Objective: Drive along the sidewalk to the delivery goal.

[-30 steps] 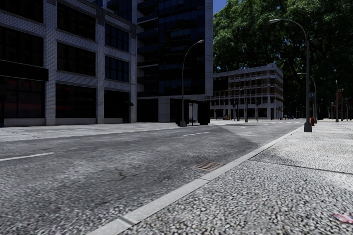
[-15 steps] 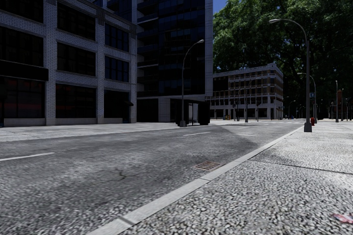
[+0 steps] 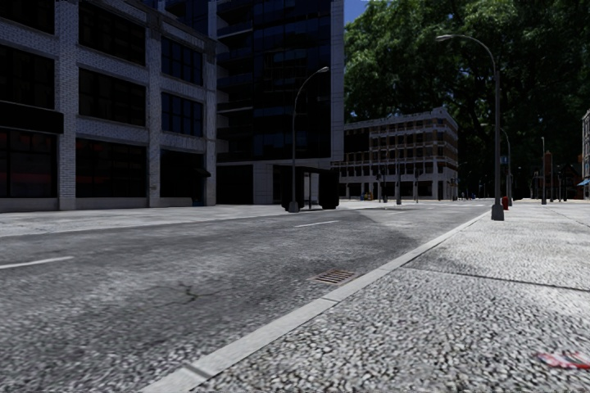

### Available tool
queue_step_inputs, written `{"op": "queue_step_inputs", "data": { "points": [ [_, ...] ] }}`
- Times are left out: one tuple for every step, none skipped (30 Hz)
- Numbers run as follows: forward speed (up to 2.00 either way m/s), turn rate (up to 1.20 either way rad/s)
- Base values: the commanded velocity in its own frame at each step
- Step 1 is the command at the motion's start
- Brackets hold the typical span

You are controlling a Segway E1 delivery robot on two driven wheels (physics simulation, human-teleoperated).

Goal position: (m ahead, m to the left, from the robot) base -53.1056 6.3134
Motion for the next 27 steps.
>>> {"op": "queue_step_inputs", "data": {
  "points": [
    [0.00,-0.46],
    [0.00,-0.46],
    [0.00,-0.46],
    [0.00,-0.46],
    [0.00,-0.46],
    [0.00,-0.02],
    [0.00,-0.02],
    [0.00,0.00],
    [0.00,0.00],
    [0.00,0.00],
    [0.00,0.00],
    [0.00,0.00],
    [0.00,0.37],
    [0.00,0.46],
    [0.00,0.48],
    [0.00,0.48],
    [0.00,0.49],
    [0.00,0.53],
    [0.00,0.57],
    [0.00,0.57],
    [0.00,0.59],
    [0.00,0.61],
    [0.00,0.64],
    [0.00,0.69],
    [0.00,0.69],
    [0.00,0.75],
    [0.00,0.79]
  ]
}}
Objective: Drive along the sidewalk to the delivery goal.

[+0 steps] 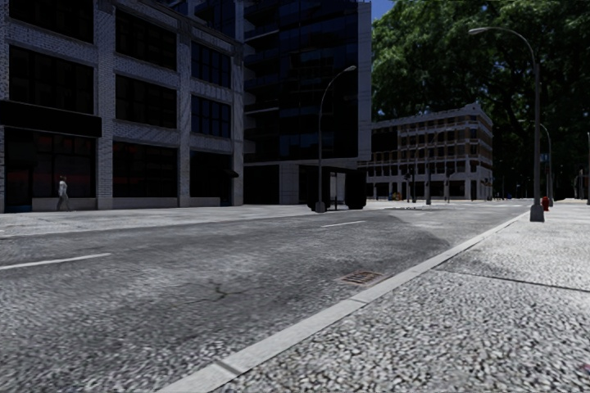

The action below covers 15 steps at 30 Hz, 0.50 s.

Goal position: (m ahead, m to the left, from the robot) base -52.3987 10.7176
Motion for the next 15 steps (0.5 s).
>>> {"op": "queue_step_inputs", "data": {
  "points": [
    [0.00,0.82],
    [0.00,0.84],
    [0.00,0.84],
    [0.00,0.89],
    [0.00,0.91],
    [0.00,0.92],
    [0.00,0.92],
    [0.00,0.93],
    [0.00,0.93],
    [0.00,0.93],
    [0.00,0.93],
    [0.00,0.93],
    [0.00,0.93],
    [0.00,0.93],
    [0.00,0.93]
  ]
}}
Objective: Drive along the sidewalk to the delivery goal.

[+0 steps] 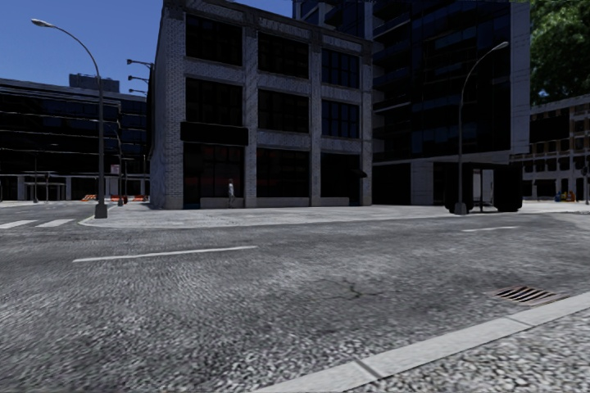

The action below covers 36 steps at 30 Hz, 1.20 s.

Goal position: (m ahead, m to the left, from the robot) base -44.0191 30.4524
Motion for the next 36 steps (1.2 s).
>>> {"op": "queue_step_inputs", "data": {
  "points": [
    [0.00,0.93],
    [0.00,0.93],
    [0.00,0.93],
    [0.00,0.93],
    [0.00,0.93],
    [0.00,0.93],
    [0.00,0.93],
    [0.00,0.93],
    [0.00,0.93],
    [0.00,0.93],
    [0.00,0.93],
    [0.00,0.93],
    [0.00,0.93],
    [0.00,0.93],
    [0.00,0.93],
    [0.00,0.93],
    [0.00,0.93],
    [0.00,0.93],
    [0.00,0.93],
    [0.00,0.93],
    [0.00,0.93],
    [0.00,0.93],
    [0.00,0.93],
    [0.00,0.93],
    [0.00,0.93],
    [0.00,0.93],
    [0.00,0.93],
    [0.00,0.93],
    [0.00,0.93],
    [0.00,0.93],
    [0.00,0.93],
    [0.00,0.93],
    [0.00,0.93],
    [0.00,0.93],
    [0.00,0.93],
    [0.00,0.93]
  ]
}}
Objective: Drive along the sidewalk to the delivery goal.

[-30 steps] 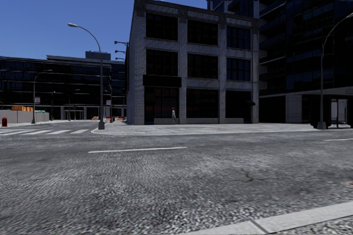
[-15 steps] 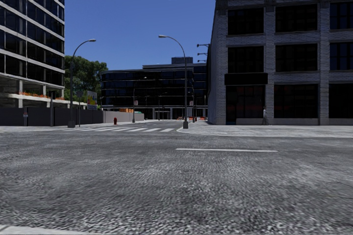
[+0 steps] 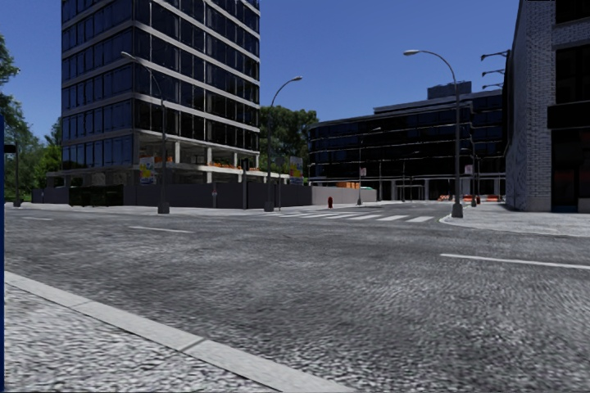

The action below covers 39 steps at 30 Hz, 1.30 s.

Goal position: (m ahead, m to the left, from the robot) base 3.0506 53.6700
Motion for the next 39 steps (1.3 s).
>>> {"op": "queue_step_inputs", "data": {
  "points": [
    [0.00,0.93],
    [0.00,0.93],
    [0.00,0.93],
    [0.00,0.93],
    [0.00,0.93],
    [0.00,0.93],
    [0.00,0.93],
    [0.00,0.93],
    [0.00,0.93],
    [0.00,0.93],
    [0.00,0.93],
    [0.00,0.93],
    [0.00,0.93],
    [0.00,0.93],
    [0.00,0.93],
    [0.00,0.93],
    [0.00,0.93],
    [0.00,0.94],
    [0.00,0.95],
    [0.00,0.97],
    [0.00,0.97],
    [0.00,1.02],
    [0.00,1.05],
    [0.00,1.06],
    [0.00,1.06],
    [0.00,1.06],
    [0.00,1.06],
    [0.00,1.06],
    [0.00,1.06],
    [0.00,1.06],
    [0.00,1.06],
    [0.00,1.06],
    [0.00,1.06],
    [0.00,1.06],
    [0.00,1.06],
    [0.00,1.06],
    [0.00,1.05],
    [0.00,1.05],
    [0.00,1.01]
  ]
}}
